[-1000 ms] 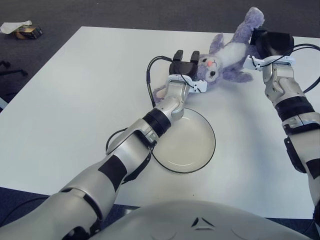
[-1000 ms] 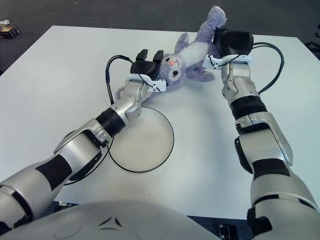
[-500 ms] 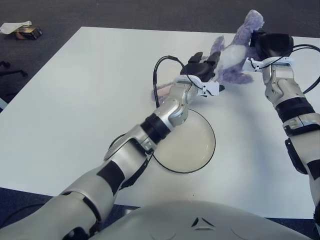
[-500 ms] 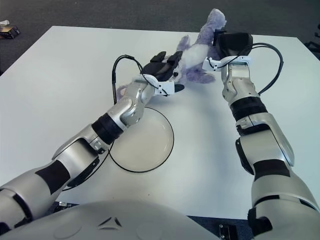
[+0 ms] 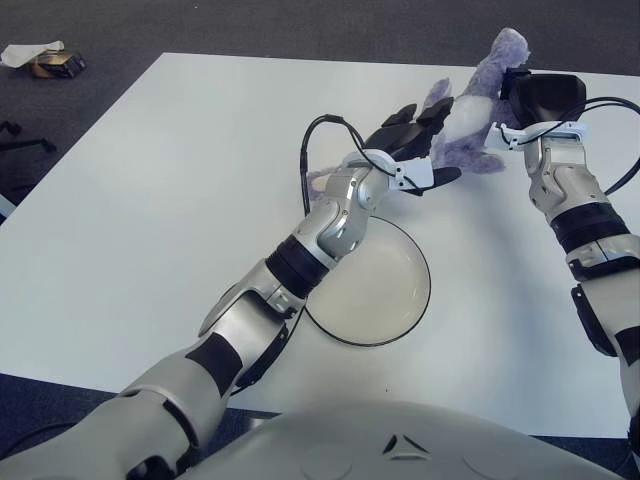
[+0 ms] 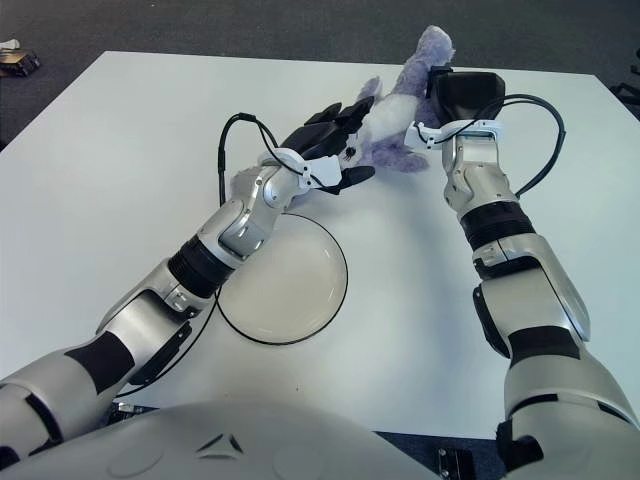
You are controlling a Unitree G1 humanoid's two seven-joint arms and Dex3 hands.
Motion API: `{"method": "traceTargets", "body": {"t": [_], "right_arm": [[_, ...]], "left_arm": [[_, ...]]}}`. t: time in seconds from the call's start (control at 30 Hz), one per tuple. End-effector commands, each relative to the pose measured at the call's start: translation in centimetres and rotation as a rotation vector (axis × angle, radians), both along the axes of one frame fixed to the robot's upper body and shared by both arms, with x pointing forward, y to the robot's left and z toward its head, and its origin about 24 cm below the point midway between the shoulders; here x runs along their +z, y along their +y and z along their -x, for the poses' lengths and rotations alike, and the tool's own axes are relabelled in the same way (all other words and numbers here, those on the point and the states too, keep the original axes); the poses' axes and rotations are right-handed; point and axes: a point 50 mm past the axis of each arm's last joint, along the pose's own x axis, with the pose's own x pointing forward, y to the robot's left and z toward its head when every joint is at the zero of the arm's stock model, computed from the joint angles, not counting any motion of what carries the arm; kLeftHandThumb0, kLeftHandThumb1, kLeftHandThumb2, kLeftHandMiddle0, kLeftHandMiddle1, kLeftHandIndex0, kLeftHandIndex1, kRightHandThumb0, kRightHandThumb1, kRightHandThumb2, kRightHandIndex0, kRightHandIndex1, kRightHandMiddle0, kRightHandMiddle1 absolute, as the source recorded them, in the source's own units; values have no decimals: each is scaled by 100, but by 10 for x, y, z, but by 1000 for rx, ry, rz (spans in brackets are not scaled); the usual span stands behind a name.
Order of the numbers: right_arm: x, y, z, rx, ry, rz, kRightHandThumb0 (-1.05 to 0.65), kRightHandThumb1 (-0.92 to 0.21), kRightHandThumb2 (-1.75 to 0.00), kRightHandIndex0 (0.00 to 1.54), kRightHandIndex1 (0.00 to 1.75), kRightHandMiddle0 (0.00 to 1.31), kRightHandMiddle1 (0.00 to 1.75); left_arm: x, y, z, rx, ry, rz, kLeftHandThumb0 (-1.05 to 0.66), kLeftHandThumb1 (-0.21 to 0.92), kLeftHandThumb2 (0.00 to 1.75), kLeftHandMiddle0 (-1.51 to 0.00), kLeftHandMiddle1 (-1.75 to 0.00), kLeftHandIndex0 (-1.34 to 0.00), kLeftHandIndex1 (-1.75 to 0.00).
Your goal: Put the doll into the plate.
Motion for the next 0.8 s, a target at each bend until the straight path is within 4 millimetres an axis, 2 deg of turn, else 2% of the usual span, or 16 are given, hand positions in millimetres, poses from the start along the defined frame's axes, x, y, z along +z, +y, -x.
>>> {"method": "traceTargets", "body": {"t": [0.0,0.17,0.43,0.7,0.77], "right_arm": [[6,-5,3,-2,-11,20,-48,-30,-133,129,175,62,175],[5,-5,3,-8,-5,-3,-49,-28,-135,129,175,64,175],[4,-5,2,-42,9,-27,-50,-26,-138,129,175,66,175],[5,-3,4,-49,31,-41,-50,-24,-140,127,175,67,175],[6,-2,5,-44,37,-42,-48,-31,-132,128,175,61,175]], "left_arm": [[2,0,1,-2,3,-2,-105,92,73,0,0,0,0],[-18,-10,-9,39,30,-11,-105,92,71,0,0,0,0],[-23,-12,-11,76,0,-22,-105,92,61,0,0,0,0],[-31,-15,-13,113,-45,0,-105,92,39,0,0,0,0],[-33,-15,-14,124,-63,-3,-105,92,32,0,0,0,0]]}}
